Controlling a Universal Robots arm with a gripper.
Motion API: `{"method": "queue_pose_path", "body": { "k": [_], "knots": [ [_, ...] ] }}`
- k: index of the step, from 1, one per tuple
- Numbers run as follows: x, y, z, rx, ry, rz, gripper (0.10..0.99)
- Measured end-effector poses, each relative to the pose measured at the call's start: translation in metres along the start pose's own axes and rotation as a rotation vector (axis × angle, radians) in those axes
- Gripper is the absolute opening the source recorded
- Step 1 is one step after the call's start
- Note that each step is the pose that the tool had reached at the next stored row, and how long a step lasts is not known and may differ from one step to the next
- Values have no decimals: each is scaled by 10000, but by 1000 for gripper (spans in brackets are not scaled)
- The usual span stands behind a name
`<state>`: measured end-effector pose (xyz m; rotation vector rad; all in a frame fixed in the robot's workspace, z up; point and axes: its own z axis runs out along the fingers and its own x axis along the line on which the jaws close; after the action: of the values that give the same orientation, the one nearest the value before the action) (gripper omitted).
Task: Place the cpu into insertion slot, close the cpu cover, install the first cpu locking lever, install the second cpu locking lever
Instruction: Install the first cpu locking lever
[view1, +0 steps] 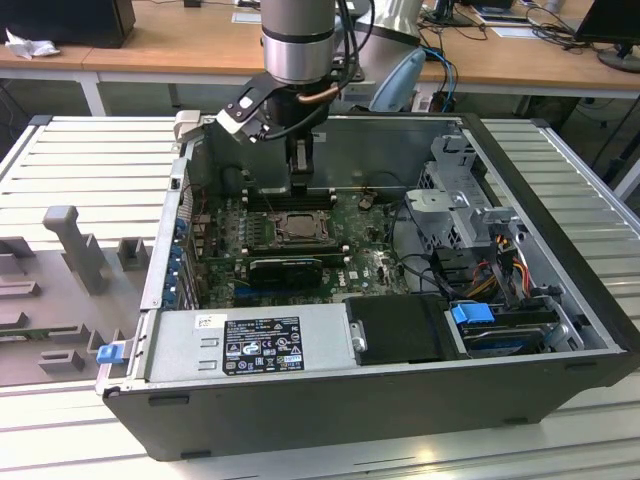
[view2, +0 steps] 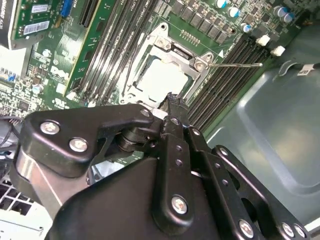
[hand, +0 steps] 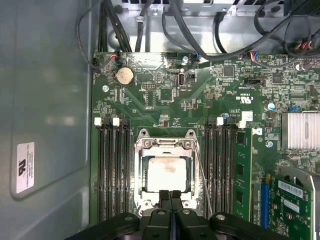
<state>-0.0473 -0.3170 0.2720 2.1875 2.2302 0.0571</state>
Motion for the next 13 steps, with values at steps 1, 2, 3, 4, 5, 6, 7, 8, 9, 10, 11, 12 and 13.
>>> {"method": "queue_pose_path", "body": {
  "k": [1,2,3,4,5,6,7,8,9,10,11,12,13],
  "knots": [
    [0,0,0,3,5,-179,106],
    [0,0,0,7,15,-430,106],
    [-1,-1,2,9,21,-610,106],
    [-1,-1,6,14,36,-995,106],
    [-1,0,8,18,46,-1290,106],
    [-1,-1,9,21,55,-1485,106],
    [-1,-1,10,23,62,-1671,106],
    [0,-1,13,29,72,-1943,106],
    [-1,-1,25,38,89,-2416,106],
    [-1,-2,32,41,98,-2650,106],
    [-1,-2,37,43,105,-2841,106],
    [-1,-2,38,51,115,-3179,106],
    [-1,-2,39,52,125,-3413,106]
  ]
}}
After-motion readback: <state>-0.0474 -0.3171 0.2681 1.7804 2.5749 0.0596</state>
